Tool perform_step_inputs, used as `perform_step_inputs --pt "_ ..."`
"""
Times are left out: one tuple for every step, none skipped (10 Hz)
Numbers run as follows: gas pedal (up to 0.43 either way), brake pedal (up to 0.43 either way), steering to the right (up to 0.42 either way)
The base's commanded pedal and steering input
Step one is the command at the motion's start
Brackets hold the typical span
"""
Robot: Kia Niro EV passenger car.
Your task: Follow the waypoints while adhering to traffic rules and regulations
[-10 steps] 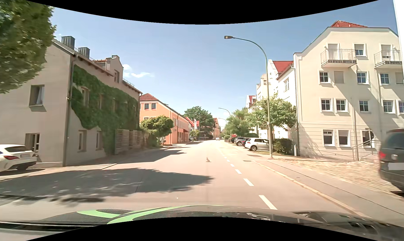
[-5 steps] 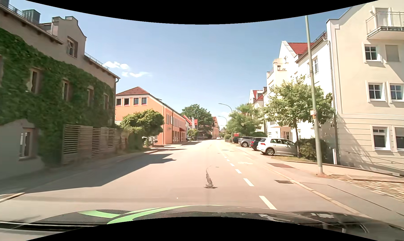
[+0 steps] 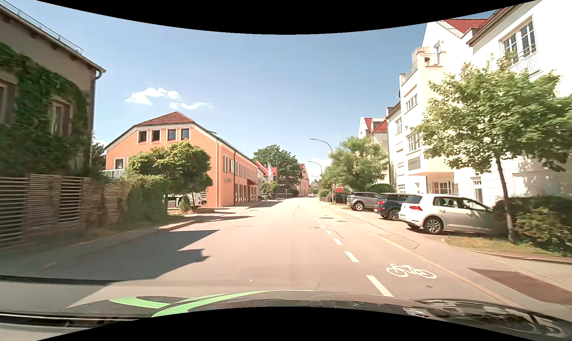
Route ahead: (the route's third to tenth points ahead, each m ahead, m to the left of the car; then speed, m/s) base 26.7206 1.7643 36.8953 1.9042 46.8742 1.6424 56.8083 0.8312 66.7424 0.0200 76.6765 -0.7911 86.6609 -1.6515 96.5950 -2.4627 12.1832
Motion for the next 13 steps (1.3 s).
perform_step_inputs --pt "0.11 0.0 0.004" --pt "0.11 0.0 0.004" --pt "0.11 0.0 0.004" --pt "0.11 0.0 0.004" --pt "0.11 0.0 0.004" --pt "0.11 0.0 0.004" --pt "0.11 0.0 0.003" --pt "0.11 0.0 0.003" --pt "0.11 0.0 0.004" --pt "0.11 0.0 0.007" --pt "0.11 0.0 0.007" --pt "0.11 0.0 0.006" --pt "0.11 0.0 0.006"
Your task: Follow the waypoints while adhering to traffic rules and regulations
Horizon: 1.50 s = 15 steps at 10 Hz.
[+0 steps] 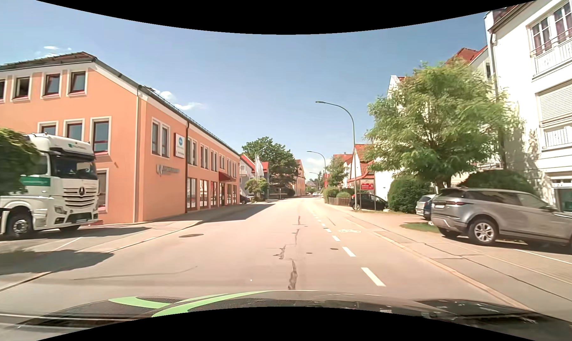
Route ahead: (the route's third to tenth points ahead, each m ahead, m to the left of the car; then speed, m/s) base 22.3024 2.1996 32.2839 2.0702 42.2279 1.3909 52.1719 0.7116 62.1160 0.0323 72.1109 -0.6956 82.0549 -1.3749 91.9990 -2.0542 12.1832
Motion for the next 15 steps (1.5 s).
perform_step_inputs --pt "0.11 0.0 0.006" --pt "0.11 0.0 0.006" --pt "0.11 0.0 0.006" --pt "0.11 0.0 0.006" --pt "0.11 0.0 0.006" --pt "0.11 0.0 0.005" --pt "0.11 0.0 0.005" --pt "0.11 0.0 0.004" --pt "0.11 0.0 0.004" --pt "0.11 0.0 0.004" --pt "0.11 0.0 0.004" --pt "0.11 0.0 0.004" --pt "0.11 0.0 0.004" --pt "0.11 0.0 0.003" --pt "0.11 0.0 0.004"
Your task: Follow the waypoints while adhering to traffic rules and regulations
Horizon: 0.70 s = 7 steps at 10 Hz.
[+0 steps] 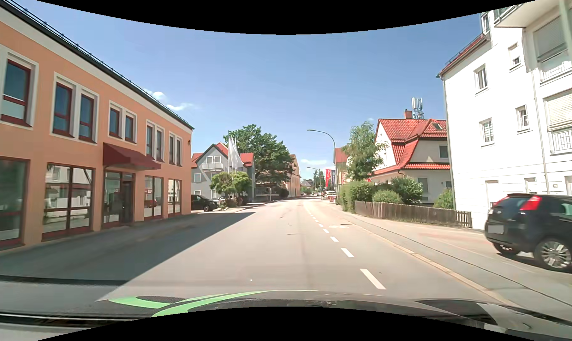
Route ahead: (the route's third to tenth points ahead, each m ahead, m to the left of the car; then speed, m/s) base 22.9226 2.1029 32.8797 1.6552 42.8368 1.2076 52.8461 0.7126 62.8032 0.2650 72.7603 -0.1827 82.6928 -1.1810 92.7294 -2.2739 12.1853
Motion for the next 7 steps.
perform_step_inputs --pt "0.11 0.0 0.003" --pt "0.11 0.0 0.004" --pt "0.11 0.0 0.003" --pt "0.11 0.0 0.004" --pt "0.11 0.0 0.003" --pt "0.11 0.0 0.003" --pt "0.11 0.0 0.001"
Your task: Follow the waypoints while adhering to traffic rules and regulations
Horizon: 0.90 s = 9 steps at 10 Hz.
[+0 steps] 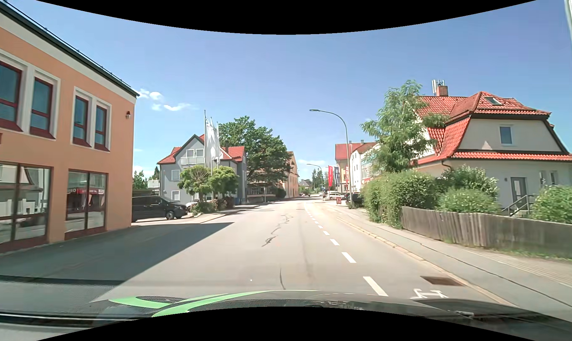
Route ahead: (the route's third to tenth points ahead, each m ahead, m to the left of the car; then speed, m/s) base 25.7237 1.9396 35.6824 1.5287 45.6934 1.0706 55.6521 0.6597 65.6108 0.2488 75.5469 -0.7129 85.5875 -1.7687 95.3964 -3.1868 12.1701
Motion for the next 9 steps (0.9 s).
perform_step_inputs --pt "0.11 0.0 0.001" --pt "0.11 0.0 0.001" --pt "0.11 0.0 0.001" --pt "0.11 0.0 0.0" --pt "0.11 0.0 0.0" --pt "0.098 0.0 0.001" --pt "0.098 0.0 0.001" --pt "0.098 0.0 0.0" --pt "0.098 0.0 0.001"
